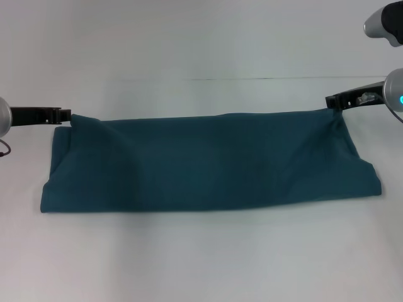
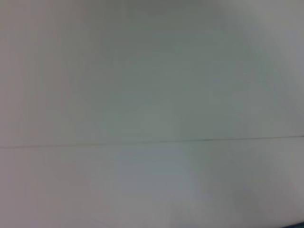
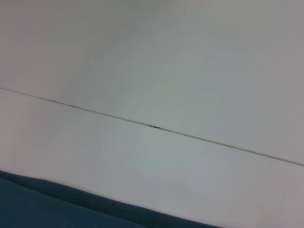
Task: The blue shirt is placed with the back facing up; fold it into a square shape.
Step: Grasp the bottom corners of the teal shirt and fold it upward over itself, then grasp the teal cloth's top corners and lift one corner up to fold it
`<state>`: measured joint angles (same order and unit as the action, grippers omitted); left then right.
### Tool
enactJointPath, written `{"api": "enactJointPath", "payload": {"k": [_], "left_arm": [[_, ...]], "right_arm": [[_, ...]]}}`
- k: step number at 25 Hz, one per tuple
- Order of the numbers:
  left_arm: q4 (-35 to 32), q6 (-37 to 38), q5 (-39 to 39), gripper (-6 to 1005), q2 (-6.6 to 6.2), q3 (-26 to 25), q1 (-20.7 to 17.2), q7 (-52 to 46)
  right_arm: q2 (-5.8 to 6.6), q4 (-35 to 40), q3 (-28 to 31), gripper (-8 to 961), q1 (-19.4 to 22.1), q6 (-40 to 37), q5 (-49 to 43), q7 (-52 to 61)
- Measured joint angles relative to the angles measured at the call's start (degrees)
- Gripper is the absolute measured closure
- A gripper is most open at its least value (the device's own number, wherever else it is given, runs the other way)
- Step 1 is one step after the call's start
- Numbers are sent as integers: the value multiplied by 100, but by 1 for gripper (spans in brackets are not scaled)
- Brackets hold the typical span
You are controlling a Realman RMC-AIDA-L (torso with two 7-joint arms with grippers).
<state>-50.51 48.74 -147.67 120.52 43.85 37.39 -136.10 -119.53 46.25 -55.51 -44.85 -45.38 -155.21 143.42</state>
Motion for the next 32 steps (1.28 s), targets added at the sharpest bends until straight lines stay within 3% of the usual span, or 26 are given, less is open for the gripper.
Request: {"api": "enactJointPath", "payload": {"k": [8, 11, 14, 21, 27, 32], "left_arm": [[-87, 340, -135, 550, -62, -9, 27, -259], [-421, 1240, -166, 402, -193, -18, 2, -753], [-981, 2351, -166, 181, -241, -103, -86, -1366], [-1611, 3941, -162, 54, -331, -623, -328, -2482], [-1508, 4321, -109, 57, -297, -1659, -459, -2776], [-1182, 4290, -84, 60, -271, -1791, -636, -2869]], "right_arm": [[48, 65, 2, 549, 32, -162, -135, -5], [51, 150, -7, 464, 17, -363, -277, -31], [16, 364, -10, 357, 31, -515, -546, -30], [1, 636, -193, 59, 11, -832, -921, -41], [-7, 825, -604, 28, 46, -981, -967, -40], [-11, 825, -778, 32, 50, -982, -967, -46]]}}
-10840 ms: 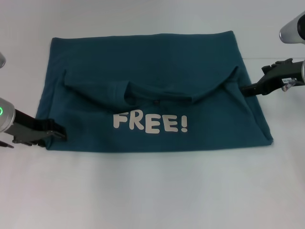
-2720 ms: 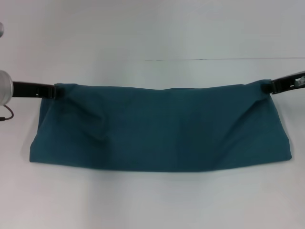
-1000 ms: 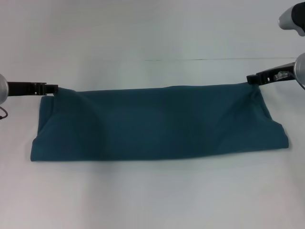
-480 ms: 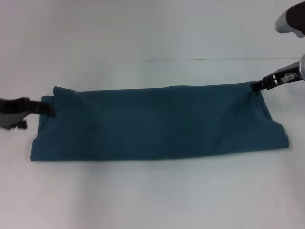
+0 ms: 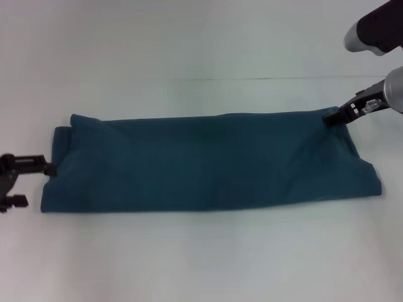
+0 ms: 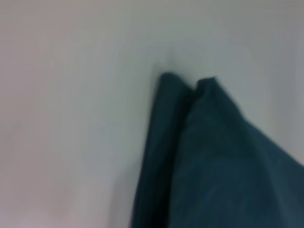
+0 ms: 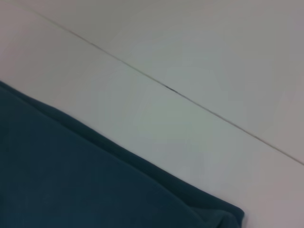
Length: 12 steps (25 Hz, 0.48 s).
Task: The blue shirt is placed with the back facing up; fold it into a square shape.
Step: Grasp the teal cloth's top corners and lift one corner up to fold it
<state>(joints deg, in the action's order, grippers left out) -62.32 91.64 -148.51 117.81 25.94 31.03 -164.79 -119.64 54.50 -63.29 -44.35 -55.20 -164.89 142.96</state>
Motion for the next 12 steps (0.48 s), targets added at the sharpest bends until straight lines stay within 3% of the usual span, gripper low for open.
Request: {"api": "enactJointPath", "payload": {"k": [12], "left_arm": [[759, -628, -6, 65, 9, 36, -79, 49]], "right_arm": [[-24, 33, -257, 41, 49, 22, 1, 52]]}}
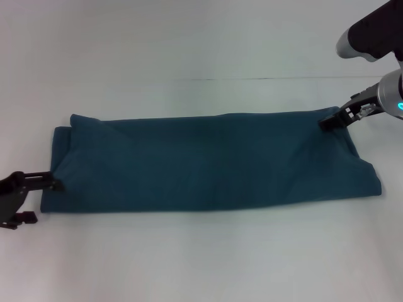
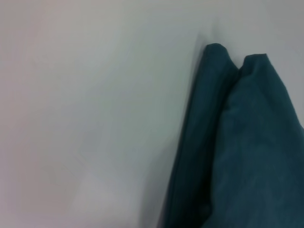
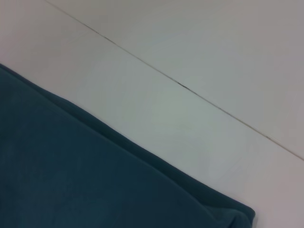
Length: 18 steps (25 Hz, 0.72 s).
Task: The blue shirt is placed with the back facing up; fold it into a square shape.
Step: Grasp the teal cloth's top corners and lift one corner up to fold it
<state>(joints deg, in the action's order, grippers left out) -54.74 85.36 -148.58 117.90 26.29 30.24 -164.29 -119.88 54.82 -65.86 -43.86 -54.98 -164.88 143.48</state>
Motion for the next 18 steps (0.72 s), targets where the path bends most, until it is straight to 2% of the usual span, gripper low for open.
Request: {"api": "enactJointPath", "payload": {"k": [6, 18], "left_arm": [[412, -348, -41, 65, -36, 1, 128, -38], [791, -590, -7, 67, -74, 10, 420, -10]], "right_arm": [[-9, 9, -5, 46, 1, 24, 0, 1], [0, 25, 8, 55, 18, 32, 0, -4]]}}
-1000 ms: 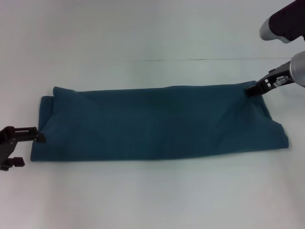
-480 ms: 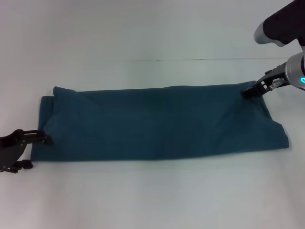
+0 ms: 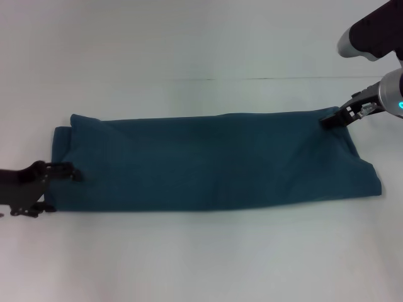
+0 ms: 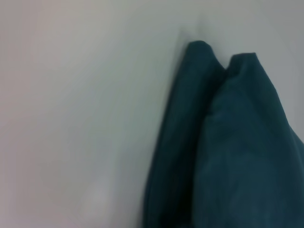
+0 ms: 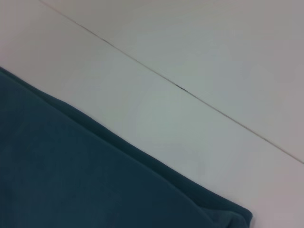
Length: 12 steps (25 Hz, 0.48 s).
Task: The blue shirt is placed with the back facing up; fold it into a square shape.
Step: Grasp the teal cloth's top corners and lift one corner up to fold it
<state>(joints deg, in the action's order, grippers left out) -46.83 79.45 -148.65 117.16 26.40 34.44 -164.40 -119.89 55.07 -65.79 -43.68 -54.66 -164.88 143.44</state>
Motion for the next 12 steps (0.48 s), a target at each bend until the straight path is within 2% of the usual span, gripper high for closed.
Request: {"api": "enactJointPath", "payload": {"k": [5, 9, 12], "left_arm": [[135, -9, -86, 74, -58, 322, 139, 205], [136, -243, -102, 79, -46, 477, 153, 449], [146, -384, -144, 243, -43, 709, 177, 498]], "right_arm": [[1, 94, 3, 59, 58, -29, -1, 0], [-2, 246, -8, 62, 131, -65, 0, 21], [-7, 378, -19, 65, 186, -130, 0, 66]]}}
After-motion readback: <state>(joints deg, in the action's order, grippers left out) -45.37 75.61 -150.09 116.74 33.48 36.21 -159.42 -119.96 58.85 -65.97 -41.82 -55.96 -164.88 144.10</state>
